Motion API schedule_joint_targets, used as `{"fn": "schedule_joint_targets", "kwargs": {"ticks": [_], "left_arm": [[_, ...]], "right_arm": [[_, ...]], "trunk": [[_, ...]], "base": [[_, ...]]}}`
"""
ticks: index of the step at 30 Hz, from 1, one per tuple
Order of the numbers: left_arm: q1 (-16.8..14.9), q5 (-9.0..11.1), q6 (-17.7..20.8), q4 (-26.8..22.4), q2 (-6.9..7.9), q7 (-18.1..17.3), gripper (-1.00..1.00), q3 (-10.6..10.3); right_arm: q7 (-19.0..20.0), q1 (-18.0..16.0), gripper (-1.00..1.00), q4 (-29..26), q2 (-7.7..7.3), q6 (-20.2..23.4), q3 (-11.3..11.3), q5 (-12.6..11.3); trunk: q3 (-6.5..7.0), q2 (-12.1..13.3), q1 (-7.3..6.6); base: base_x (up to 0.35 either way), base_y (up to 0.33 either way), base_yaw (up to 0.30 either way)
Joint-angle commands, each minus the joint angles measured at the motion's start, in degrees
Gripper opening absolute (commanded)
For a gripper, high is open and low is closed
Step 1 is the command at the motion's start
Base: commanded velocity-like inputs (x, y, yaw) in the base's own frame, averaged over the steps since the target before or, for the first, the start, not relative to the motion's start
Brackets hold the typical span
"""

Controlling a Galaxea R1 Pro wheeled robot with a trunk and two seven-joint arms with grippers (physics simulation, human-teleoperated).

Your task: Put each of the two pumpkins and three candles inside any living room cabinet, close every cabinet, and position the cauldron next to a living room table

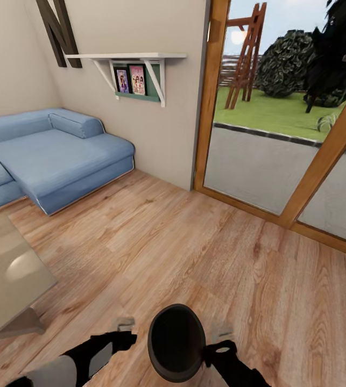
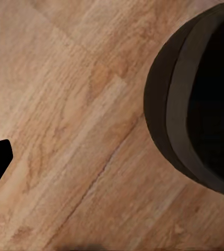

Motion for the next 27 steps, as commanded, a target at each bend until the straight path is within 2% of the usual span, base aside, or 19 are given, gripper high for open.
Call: {"fn": "schedule_joint_targets", "kwargs": {"ticks": [1, 2, 4, 5, 7, 8, 10, 11, 12, 15, 24, 27], "left_arm": [[-1.25, 0.07, 2.21, -0.49, -0.20, 0.12, 1.00, -0.01], [-4.82, 0.15, 8.99, -1.54, -0.87, 0.62, 1.00, 0.30], [-8.03, 0.20, 14.93, -2.12, -1.40, 1.02, 1.00, 1.37], [-11.13, 0.18, 20.09, -2.47, -2.47, 1.32, 1.00, 3.90], [-13.90, 0.11, 22.78, -2.64, -3.48, 1.59, 1.00, 6.22], [-15.00, 0.15, 23.63, -2.69, -4.03, 1.68, 1.00, 7.11], [-15.34, 0.18, 23.56, -2.71, -4.68, 1.68, 1.00, 7.37], [-15.42, 0.23, 23.41, -2.72, -4.90, 1.61, 1.00, 7.43], [-15.44, 0.32, 23.43, -3.88, -5.05, 1.44, 1.00, 7.49], [-15.42, 0.28, 23.53, -4.65, -5.07, 1.50, 1.00, 7.48], [-15.39, 0.26, 23.46, -4.94, -5.16, 1.61, 1.00, 7.42], [-15.33, 0.20, 23.39, -4.96, -5.18, 1.68, 1.00, 7.41]], "right_arm": [[-0.27, -0.59, 1.00, -1.30, 0.01, 1.50, -0.61, -0.15], [-0.77, -2.76, 1.00, -3.71, 0.05, 6.41, -2.71, -0.26], [-1.02, -5.39, 1.00, -4.85, 0.07, 11.57, -4.92, -0.33], [-1.21, -9.14, 1.00, -4.94, 0.09, 17.25, -8.11, -0.56], [-1.38, -13.41, 1.00, -3.68, 0.09, 20.74, -10.55, -0.75], [-1.34, -16.77, 1.00, -2.12, 0.09, 22.00, -11.37, -1.04], [-1.35, -18.02, 1.00, -1.35, 0.13, 22.42, -11.69, -1.74], [-1.27, -18.32, 1.00, -1.12, 0.13, 22.46, -12.13, -3.59], [-1.48, -18.62, 1.00, -1.11, -0.25, 22.47, -14.29, -12.37], [-1.63, -18.69, 1.00, -0.94, -0.19, 22.36, -14.48, -14.89], [-1.23, -18.69, 1.00, -1.72, -0.07, 21.96, -13.99, -15.46], [-1.12, -18.60, 1.00, -1.67, 0.10, 21.83, -10.32, -15.45]], "trunk": [[-0.02, 0.00, 0.00], [-0.02, 0.00, 0.00], [-0.02, 0.00, 0.00], [-0.02, 0.00, 0.00], [-0.02, 0.00, 0.00], [-0.02, 0.00, 0.00], [-0.02, 0.00, 0.00], [-0.02, 0.00, 0.00], [-0.02, 0.00, 0.00], [-0.02, 0.00, 0.00], [-0.02, 0.00, 0.00], [-0.02, 0.00, 0.00]], "base": [[0.000, 0.000, 0.000], [0.000, 0.000, 0.000], [0.000, 0.000, 0.000], [0.000, 0.000, 0.000], [0.000, 0.000, 0.000], [0.000, 0.000, 0.000], [0.000, 0.000, 0.000], [0.000, 0.000, 0.000], [0.000, 0.000, 0.000], [0.000, 0.000, 0.000], [0.000, 0.000, 0.000], [0.000, 0.000, 0.000]]}}
